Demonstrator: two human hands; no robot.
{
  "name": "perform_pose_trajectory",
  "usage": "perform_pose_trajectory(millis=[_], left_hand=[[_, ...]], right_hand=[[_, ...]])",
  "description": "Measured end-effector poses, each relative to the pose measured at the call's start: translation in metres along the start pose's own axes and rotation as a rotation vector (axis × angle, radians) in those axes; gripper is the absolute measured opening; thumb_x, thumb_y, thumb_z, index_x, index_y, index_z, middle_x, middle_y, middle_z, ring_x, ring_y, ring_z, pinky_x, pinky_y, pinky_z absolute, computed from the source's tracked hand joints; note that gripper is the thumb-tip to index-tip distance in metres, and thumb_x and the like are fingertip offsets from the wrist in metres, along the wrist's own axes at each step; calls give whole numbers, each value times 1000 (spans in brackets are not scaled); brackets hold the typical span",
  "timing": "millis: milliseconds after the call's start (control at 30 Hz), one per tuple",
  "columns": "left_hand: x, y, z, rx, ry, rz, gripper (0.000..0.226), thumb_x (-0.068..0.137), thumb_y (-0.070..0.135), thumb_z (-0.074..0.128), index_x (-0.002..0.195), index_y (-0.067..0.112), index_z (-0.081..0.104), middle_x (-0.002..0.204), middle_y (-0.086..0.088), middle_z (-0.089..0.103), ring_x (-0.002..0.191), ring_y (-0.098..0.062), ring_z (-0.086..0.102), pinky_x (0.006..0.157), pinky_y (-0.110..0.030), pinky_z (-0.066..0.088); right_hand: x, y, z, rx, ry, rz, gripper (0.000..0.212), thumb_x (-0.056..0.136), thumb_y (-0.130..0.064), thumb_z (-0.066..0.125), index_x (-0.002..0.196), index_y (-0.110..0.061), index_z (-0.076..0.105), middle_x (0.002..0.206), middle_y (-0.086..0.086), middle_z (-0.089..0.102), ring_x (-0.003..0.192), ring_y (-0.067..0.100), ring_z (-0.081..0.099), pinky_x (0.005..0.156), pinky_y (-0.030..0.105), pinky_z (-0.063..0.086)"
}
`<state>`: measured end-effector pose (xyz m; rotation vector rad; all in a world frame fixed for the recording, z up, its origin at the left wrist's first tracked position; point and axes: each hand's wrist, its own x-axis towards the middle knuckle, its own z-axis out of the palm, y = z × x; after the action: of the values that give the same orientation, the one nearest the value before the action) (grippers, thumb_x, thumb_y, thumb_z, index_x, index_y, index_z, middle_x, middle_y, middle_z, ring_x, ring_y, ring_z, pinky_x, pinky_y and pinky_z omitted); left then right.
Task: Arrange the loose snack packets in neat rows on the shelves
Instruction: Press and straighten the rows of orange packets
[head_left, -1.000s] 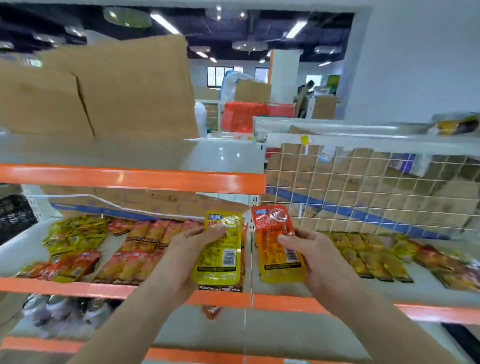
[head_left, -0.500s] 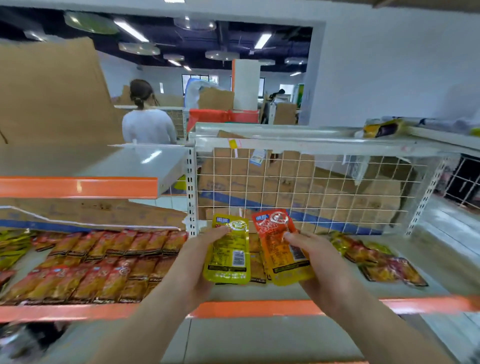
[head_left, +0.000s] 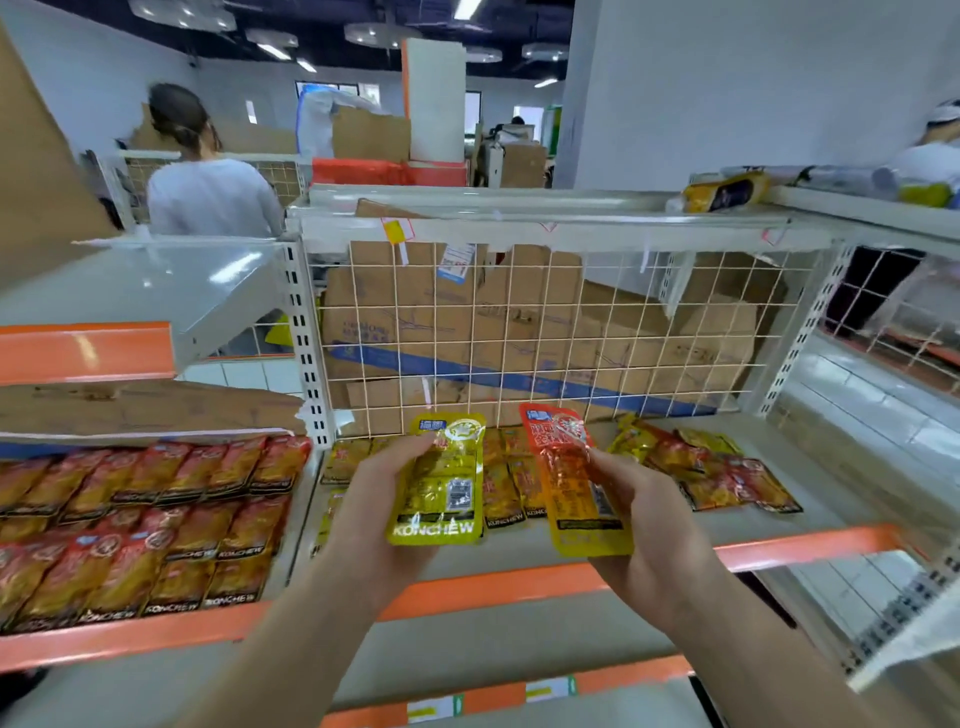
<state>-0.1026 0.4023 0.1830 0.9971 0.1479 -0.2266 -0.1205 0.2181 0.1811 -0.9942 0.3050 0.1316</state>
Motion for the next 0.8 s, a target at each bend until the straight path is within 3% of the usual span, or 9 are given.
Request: perform_pose_trajectory(millis=[100, 167, 300, 400, 500, 567, 667, 733, 800], left_hand=[[16, -4, 1, -15, 29, -2, 48, 94, 20, 55, 50, 18, 72, 57, -4, 63, 43, -19, 61, 43, -26, 48], [25, -4, -1, -91, 22, -54, 46, 94, 27, 55, 53, 15, 72, 61, -5, 62, 45, -19, 60, 46, -22, 48], [49, -2, -9, -225, -3, -145, 38, 90, 43, 56, 84, 8, 71, 75, -12, 65, 54, -23, 61, 55, -26, 49], [67, -4, -19, -307, -70, -172, 50, 96, 42, 44, 108, 1, 70, 100, -23, 69, 67, -31, 68, 56, -28, 55], [78, -7, -29, -370, -135, -206, 58, 101, 34, 26, 123, -5, 62, 117, -32, 66, 82, -37, 70, 71, -36, 56], [87, -11, -40, -370, -144, -205, 57, 98, 30, 24, 126, -6, 59, 113, -30, 67, 83, -37, 67, 77, -40, 48], [99, -14, -57, -306, -129, -208, 48, 93, 33, 34, 113, 1, 63, 95, -20, 66, 74, -33, 59, 72, -38, 45], [101, -13, -61, -275, -137, -229, 33, 90, 35, 49, 101, 7, 64, 87, -14, 61, 74, -29, 57, 73, -39, 45], [106, -14, -63, -138, -64, -194, 26, 87, 30, 64, 103, 10, 65, 83, -8, 61, 70, -24, 60, 65, -34, 51]], right_hand=[[14, 1, -4, 40, 17, 17, 27, 100, -26, 50, 108, -11, 70, 81, 7, 72, 58, 18, 67, 47, 27, 50], [24, 1, -5, 70, 36, 34, 32, 100, -28, 48, 112, -9, 70, 89, 10, 73, 66, 20, 69, 54, 30, 53], [41, -1, -1, 128, 44, 44, 43, 93, -31, 52, 122, -2, 66, 109, 19, 71, 89, 31, 68, 92, 43, 49], [53, 3, 0, 154, 13, 54, 52, 94, -35, 45, 121, 6, 64, 118, 28, 66, 99, 40, 65, 102, 50, 44], [64, 10, -2, 185, -51, 86, 56, 99, -34, 34, 120, 8, 63, 120, 30, 65, 99, 42, 65, 95, 51, 48], [74, 16, -3, 191, -87, 102, 52, 88, -27, 40, 109, 11, 70, 113, 27, 67, 90, 39, 65, 87, 46, 48], [88, 24, -2, 218, -96, 108, 39, 80, -20, 47, 92, 7, 73, 91, 21, 65, 76, 30, 61, 72, 38, 47], [98, 31, -2, 171, -74, 86, 21, 81, -11, 56, 98, -5, 69, 87, 16, 62, 67, 23, 62, 58, 30, 52], [109, 36, -6, 42, -22, 3, 26, 83, 0, 59, 105, -12, 67, 91, 13, 65, 61, 17, 65, 49, 24, 53]])
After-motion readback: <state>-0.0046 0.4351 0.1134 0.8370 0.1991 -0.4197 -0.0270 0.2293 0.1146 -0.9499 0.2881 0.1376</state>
